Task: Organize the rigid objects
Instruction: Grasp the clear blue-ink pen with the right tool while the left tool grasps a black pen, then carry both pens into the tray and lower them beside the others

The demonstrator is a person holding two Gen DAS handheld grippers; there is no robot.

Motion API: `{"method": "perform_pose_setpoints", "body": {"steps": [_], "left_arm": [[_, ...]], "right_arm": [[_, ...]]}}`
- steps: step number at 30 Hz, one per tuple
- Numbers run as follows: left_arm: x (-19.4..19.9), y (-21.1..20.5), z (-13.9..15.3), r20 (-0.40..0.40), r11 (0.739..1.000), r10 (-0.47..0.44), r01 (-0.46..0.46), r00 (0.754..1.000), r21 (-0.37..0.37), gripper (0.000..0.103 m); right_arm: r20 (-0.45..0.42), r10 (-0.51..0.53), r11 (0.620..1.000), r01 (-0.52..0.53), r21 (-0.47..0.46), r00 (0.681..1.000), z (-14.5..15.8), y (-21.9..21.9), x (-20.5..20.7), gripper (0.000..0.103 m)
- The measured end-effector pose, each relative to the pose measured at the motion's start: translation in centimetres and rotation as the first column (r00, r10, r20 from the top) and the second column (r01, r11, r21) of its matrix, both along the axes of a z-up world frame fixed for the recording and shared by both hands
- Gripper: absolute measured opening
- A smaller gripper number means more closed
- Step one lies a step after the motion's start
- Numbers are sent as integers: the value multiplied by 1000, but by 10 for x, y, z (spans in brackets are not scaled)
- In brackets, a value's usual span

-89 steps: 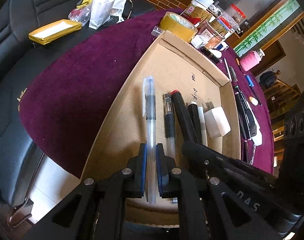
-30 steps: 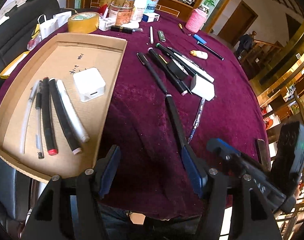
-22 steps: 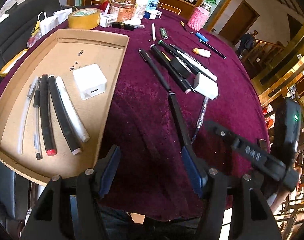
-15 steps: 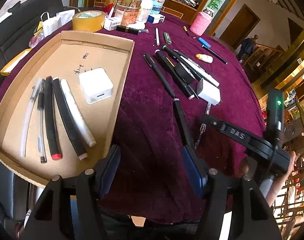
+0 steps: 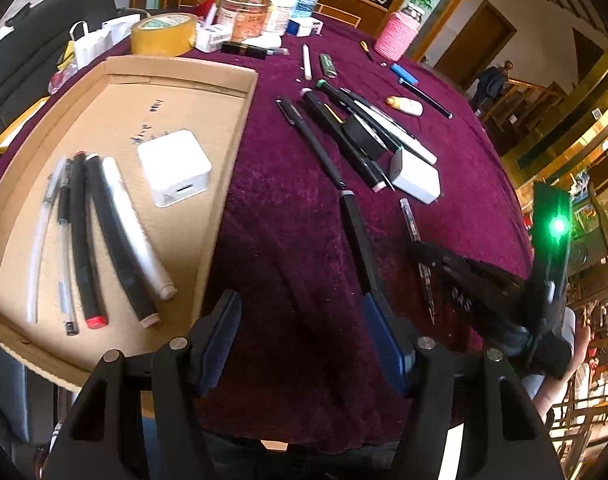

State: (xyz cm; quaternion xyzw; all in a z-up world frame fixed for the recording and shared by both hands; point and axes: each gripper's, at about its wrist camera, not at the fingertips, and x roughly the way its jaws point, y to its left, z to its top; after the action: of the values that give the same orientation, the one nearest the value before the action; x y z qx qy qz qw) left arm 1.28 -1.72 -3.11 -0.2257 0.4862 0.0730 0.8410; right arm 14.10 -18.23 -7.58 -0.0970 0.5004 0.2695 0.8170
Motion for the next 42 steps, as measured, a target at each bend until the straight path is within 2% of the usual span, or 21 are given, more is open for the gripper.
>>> {"method": "perform_pose_setpoints", "body": {"steps": [6, 12, 14, 16, 18, 20, 22, 24, 25, 28, 35, 39, 42], "left_arm": [[22, -25, -1, -2, 998, -59, 59, 998, 14, 63], [50, -37, -17, -57, 995, -90, 88, 994, -36, 59], [57, -40, -22, -84, 994, -98, 95, 992, -48, 52], [64, -43, -26, -98, 994, -102, 98, 990, -50, 51], [70, -47, -27, -107, 995, -98, 95, 989, -37, 43], [75, -52, -27, -107, 994, -105, 103, 989, -28, 40], [82, -58, -31, -116, 994, -110, 110, 987, -2, 33], [89, -58, -39, -144, 995, -101, 103, 984, 6, 30], [89, -57, -39, -129, 995, -95, 97, 987, 11, 29], [88, -58, -40, -126, 994, -85, 94, 988, 63, 18], [76, -52, -39, -113, 996, -74, 78, 991, 31, 17], [76, -58, -38, -109, 994, -87, 94, 990, 64, 17], [74, -51, -37, -104, 997, -69, 71, 992, 20, 16]], "right_arm": [[-6, 7, 998, -6, 70, 1000, -2, -21, -8, 9], [-10, -2, 990, 3, 139, 1000, -3, -28, -10, 9], [-26, -8, 987, 12, 159, 1000, -3, -30, -8, 9], [-29, -10, 986, 15, 164, 1000, -3, -31, -8, 9], [-30, -10, 986, 15, 168, 1000, -3, -31, -9, 9], [-33, -6, 985, 12, 172, 999, -3, -31, -8, 9], [-41, -5, 984, 13, 180, 999, -3, -32, -7, 9], [-50, -2, 982, 12, 190, 999, -4, -33, -6, 9], [-59, -5, 980, 16, 197, 998, -4, -35, -5, 9], [-73, -8, 977, 23, 211, 997, -5, -37, -3, 9], [-52, 1, 983, 9, 184, 999, -4, -32, -5, 9], [-28, 3, 987, 1, 160, 1000, -3, -28, -8, 9], [-34, -1, 986, 7, 169, 999, -4, -30, -7, 9]]}}
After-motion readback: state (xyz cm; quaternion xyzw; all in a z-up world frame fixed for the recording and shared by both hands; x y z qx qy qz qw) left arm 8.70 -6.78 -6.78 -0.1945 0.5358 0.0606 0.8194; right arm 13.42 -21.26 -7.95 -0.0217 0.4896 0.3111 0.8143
